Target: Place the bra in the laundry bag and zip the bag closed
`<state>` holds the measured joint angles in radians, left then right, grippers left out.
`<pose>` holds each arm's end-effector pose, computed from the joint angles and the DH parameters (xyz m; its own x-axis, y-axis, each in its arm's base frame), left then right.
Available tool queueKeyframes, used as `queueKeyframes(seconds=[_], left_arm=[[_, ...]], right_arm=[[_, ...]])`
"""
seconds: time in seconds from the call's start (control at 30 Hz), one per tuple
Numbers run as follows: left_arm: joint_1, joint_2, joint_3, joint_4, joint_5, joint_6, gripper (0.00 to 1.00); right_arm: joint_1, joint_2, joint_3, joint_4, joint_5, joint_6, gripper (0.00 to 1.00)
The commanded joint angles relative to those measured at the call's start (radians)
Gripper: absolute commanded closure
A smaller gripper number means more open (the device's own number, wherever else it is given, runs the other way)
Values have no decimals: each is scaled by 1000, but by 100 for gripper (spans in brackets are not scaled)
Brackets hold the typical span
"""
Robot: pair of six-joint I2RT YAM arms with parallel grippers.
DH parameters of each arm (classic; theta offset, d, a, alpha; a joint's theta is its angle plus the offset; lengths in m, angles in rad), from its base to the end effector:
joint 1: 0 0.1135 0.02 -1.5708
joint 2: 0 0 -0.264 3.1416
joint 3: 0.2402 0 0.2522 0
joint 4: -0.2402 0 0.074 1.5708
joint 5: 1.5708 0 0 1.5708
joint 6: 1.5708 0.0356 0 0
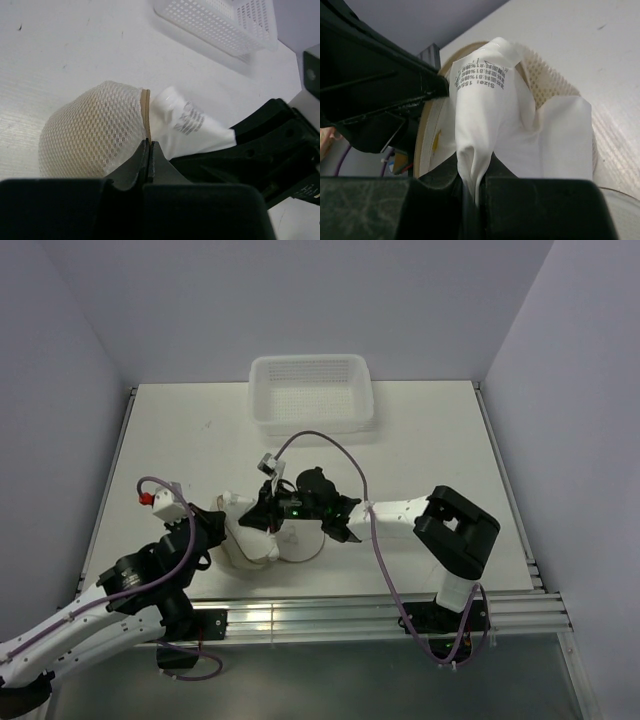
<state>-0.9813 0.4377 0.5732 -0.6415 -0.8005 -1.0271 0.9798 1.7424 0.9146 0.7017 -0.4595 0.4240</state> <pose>0.0779 -0.0705 0.2701 -0.3361 -0.5695 -0.7502 -0.1117 0.8150 -0.5686 0.1986 0.3244 0.2205 -0.4709 -0.0400 -0.8813 -0.8730 0.1651 0.4590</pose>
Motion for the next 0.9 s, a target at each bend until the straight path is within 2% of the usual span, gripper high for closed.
queueKeyframes(seconds=[0.0,0.17,0.23,0.4,0.47,0.5,0.57,0.7,0.87], left_arm=[[3,24,22,140,20,70,100],[3,10,8,170,-9,105,100],[3,-1,-19,233,17,145,100],[3,-16,-84,362,141,174,100],[3,-13,-98,384,208,156,100],[3,-13,-120,387,233,144,100],[3,-27,-150,373,303,78,100],[3,-63,-193,269,343,-25,100],[3,-117,-220,261,376,-65,100]], right_arm=[[33,11,24,-60,31,-33,100],[53,-23,-5,-125,44,-65,100],[59,-24,4,-149,30,-73,100],[74,42,127,-306,4,-76,100],[71,51,145,-314,48,-35,100],[65,48,159,-311,121,-13,100],[56,28,170,-317,214,108,100],[56,-18,149,-311,402,373,100],[54,-58,113,-259,545,538,100]])
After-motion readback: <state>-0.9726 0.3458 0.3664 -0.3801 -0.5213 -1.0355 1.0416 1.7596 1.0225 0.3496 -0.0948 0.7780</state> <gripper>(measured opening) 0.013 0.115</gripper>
